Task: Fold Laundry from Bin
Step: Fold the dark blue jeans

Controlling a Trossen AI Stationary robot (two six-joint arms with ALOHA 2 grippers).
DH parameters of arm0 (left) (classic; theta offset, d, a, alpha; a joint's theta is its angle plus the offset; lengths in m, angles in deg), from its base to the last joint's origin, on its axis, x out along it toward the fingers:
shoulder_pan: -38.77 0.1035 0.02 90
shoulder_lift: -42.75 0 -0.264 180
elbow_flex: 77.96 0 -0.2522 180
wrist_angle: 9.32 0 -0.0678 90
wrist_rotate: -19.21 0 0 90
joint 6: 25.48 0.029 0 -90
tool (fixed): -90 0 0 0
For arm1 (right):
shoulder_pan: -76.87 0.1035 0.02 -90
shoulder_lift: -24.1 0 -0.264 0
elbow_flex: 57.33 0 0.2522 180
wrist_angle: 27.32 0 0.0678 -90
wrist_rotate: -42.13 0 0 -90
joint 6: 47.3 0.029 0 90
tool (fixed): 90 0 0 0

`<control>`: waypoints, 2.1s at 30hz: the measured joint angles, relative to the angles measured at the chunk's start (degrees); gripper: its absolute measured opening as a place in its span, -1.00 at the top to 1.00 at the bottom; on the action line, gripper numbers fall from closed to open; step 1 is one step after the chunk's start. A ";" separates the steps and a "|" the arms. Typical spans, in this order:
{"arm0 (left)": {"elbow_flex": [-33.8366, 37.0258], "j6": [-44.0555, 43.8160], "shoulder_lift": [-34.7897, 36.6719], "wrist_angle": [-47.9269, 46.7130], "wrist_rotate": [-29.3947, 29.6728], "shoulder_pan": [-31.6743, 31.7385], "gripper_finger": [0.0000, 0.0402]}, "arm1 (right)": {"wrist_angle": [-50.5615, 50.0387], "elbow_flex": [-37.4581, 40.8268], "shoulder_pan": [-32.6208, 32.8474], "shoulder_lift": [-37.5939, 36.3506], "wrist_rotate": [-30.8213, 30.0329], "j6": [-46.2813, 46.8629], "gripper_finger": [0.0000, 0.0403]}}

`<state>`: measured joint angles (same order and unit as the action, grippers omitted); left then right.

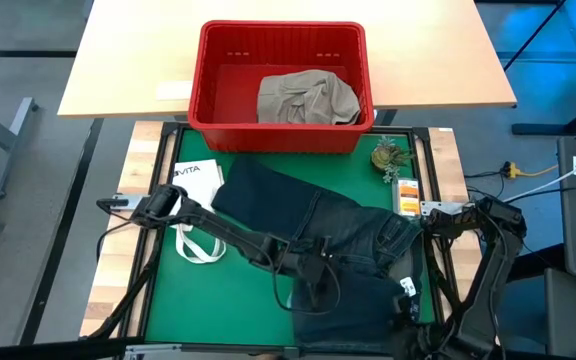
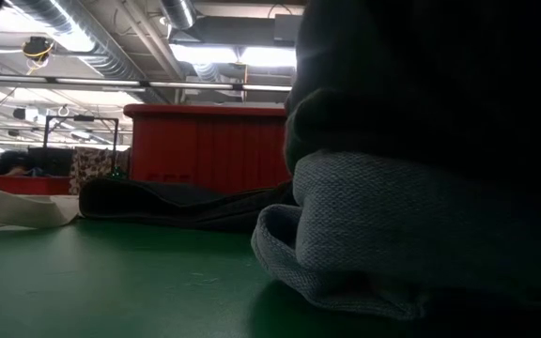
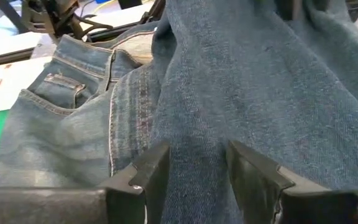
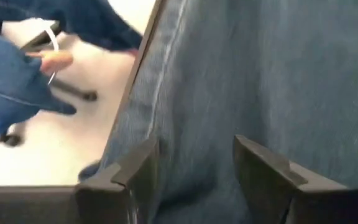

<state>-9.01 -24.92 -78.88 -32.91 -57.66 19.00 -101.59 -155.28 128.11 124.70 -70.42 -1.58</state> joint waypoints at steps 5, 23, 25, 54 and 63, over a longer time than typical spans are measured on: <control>0.00 -0.01 0.00 0.02 -0.78 1.11 0.24 | -0.74 0.00 0.00 0.00 8.75 3.38 -0.02; 0.00 0.03 -0.04 7.99 -6.67 4.66 0.24 | -0.44 -0.02 0.15 0.00 13.57 8.25 0.49; 0.00 0.01 -0.04 7.93 -7.64 4.72 0.24 | -0.45 -0.02 0.15 0.00 13.62 8.25 0.52; 0.04 1.69 -2.84 16.79 -13.45 5.46 0.28 | 2.19 -0.02 0.11 0.00 14.65 7.99 0.52; 0.04 1.59 -4.64 19.69 -15.41 5.57 0.58 | 2.12 -0.02 0.11 0.00 14.65 7.96 0.83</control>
<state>-8.97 -23.33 -83.51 -13.21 -73.08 24.57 -99.47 -155.30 128.22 124.70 -55.77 6.38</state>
